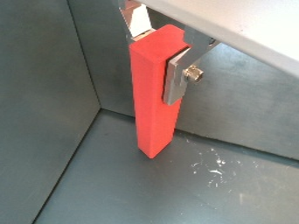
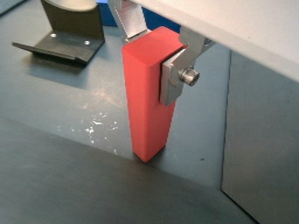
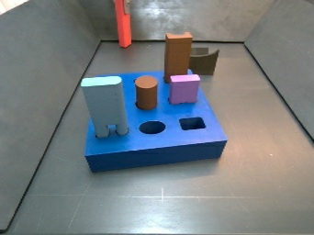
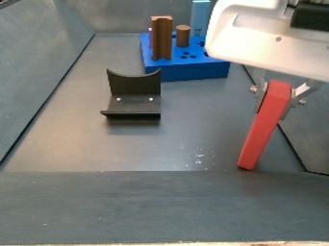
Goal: Pick up the rectangle object. Move up. Move to above the board. Insert the rectangle object.
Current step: Pick up the rectangle object, then move up.
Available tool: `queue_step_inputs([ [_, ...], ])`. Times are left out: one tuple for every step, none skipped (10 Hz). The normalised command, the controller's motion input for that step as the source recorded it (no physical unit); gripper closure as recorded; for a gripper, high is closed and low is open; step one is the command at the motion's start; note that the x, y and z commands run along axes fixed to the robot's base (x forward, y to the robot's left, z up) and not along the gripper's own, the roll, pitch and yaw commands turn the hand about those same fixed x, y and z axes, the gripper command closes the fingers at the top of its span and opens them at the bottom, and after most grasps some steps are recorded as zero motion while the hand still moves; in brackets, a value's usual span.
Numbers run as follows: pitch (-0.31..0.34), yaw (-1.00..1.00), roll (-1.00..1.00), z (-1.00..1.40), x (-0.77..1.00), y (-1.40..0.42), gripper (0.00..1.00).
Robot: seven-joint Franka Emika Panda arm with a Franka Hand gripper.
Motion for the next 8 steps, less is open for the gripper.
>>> queue_step_inputs([
  [0.0,0.0,0.0,0.0,0.0,0.0,1.0],
  [0.0,0.0,0.0,0.0,0.0,0.0,1.0],
  [0.0,0.0,0.0,0.0,0.0,0.0,1.0],
  [0.0,0.0,0.0,0.0,0.0,0.0,1.0],
  [0.0,0.0,0.0,0.0,0.0,0.0,1.0],
  [0.0,0.0,0.0,0.0,0.0,0.0,1.0],
  [0.0,0.0,0.0,0.83,0.0,0.0,1.0],
  [0.028,0.01,-0.02,0.84,-0.04,0.01,1.0],
])
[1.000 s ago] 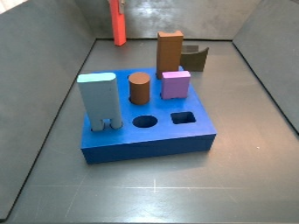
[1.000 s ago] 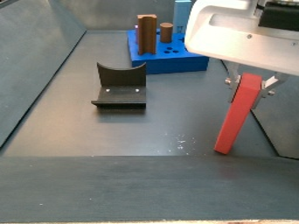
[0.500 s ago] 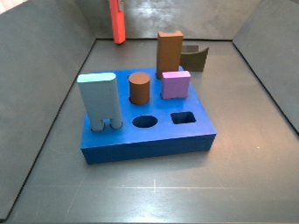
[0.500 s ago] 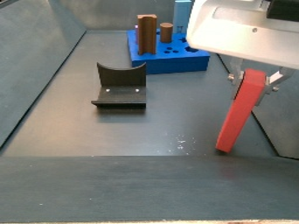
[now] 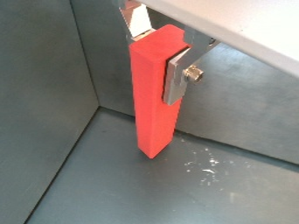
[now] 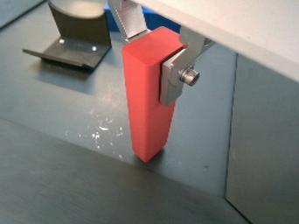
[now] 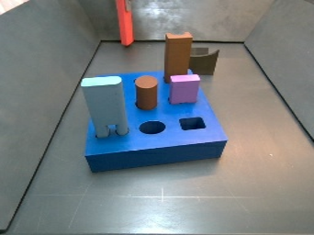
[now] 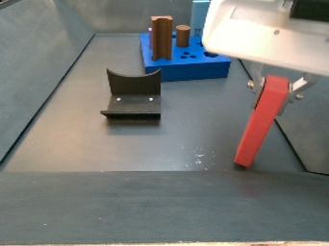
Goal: Pick up the rectangle object. Move up. Move to above the board. Insert the rectangle object.
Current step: Move up, then move to above the board.
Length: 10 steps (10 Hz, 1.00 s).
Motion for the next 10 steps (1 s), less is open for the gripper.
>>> queue_step_inputs([
  [0.065,0.0,-0.01,0.74,-0.06,0.0,1.0],
  [0.075,0.0,0.01,0.64,-0.05,0.0,1.0],
  [0.085,0.0,0.03,0.54,-0.03,0.01,1.0],
  [0.099,0.0,0.05,0.4,-0.02,0.01,1.0],
  [0.11,0.01,0.07,0.3,-0.01,0.0,1.0],
  [0.115,0.02,0.07,0.2,-0.01,0.01,1.0],
  [-0.23,-0.35,0.35,1.0,0.0,-0.17,1.0],
  [-0.226,-0.33,0.33,1.0,-0.01,-0.18,1.0],
  [-0.186,-0.23,0.29,1.0,-0.04,-0.16,1.0],
  [-0.117,-0.12,0.23,1.0,-0.05,-0.14,1.0],
])
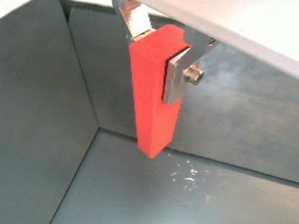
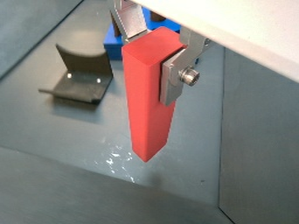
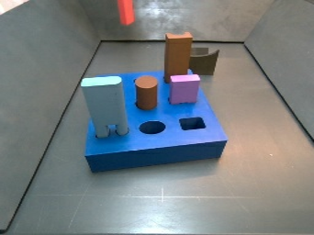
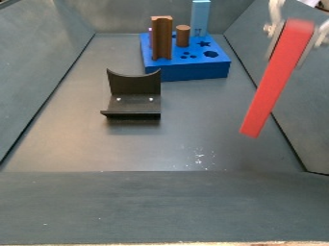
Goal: Pick up the rectangle object. Move up. Move to above the board. Insert the rectangle object.
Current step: Move to above the board.
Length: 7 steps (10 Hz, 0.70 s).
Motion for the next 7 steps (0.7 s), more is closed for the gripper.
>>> queue_step_inputs([
  [-0.056,-0.07,0.19,1.0,-0.05,-0.12,1.0],
  [0.0,-0.04,0.15,0.9,-0.04,-0.09,1.0],
  [0.037,-0.02,0.13,0.77,-0.03,-0.06,1.0],
  [0.065,0.0,0.11,0.6,-0.01,-0.03,1.0],
  [0.082,0.01,0.09,0.47,0.0,-0.02,1.0],
  [0.091,0.01,0.09,0.39,0.0,-0.02,1.0],
  [0.097,0.02,0.09,0.23,0.0,-0.01,1.0],
])
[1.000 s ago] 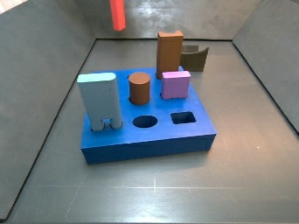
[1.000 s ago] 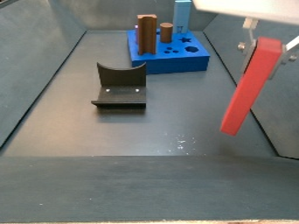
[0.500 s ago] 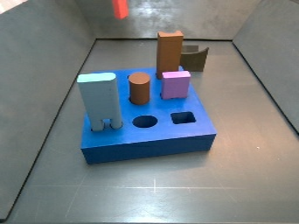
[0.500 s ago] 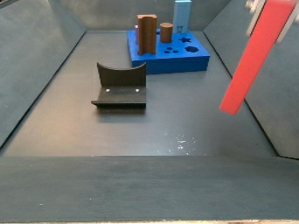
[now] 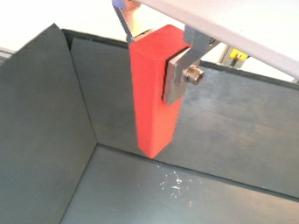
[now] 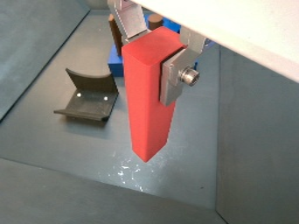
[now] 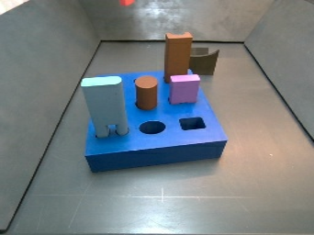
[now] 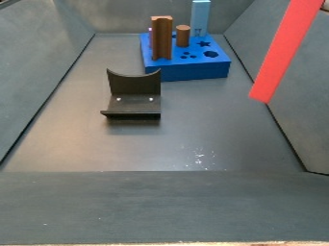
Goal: Pick up the rectangle object. Move up. Move to above the board. Insert the rectangle object.
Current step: Move to above the board.
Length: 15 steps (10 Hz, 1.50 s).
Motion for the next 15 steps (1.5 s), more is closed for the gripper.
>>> queue_step_inputs([
  [0.327,1.0,-0.06,0.13,0.26,-1.0,1.0],
  [0.323,1.0,-0.06,0.11,0.27,-1.0,1.0],
  [0.329,1.0,-0.06,0.11,0.27,-1.0,1.0],
  [0.336,1.0,-0.12,0.12,0.27,-1.0,1.0],
  [0.347,1.0,-0.12,0.12,0.28,-1.0,1.0],
  [0.294,0.75,-0.09,0.12,0.29,-1.0,1.0],
  [0.23,0.51,-0.06,0.12,0.29,-1.0,1.0],
  [0.163,0.28,-0.01,0.12,0.29,-1.0,1.0],
  [0.133,0.2,0.0,0.12,0.3,-1.0,1.0],
  [0.103,0.08,0.0,0.12,0.31,-1.0,1.0],
  [0.1,0.05,-0.01,0.12,0.31,-1.0,1.0],
  [0.107,0.04,0.01,0.12,0.31,-1.0,1.0],
  [0.111,0.02,-0.01,0.13,0.33,-1.0,1.0],
  [0.117,0.01,-0.01,0.13,0.33,-1.0,1.0],
  [0.122,0.01,-0.01,0.13,0.34,-1.0,1.0],
])
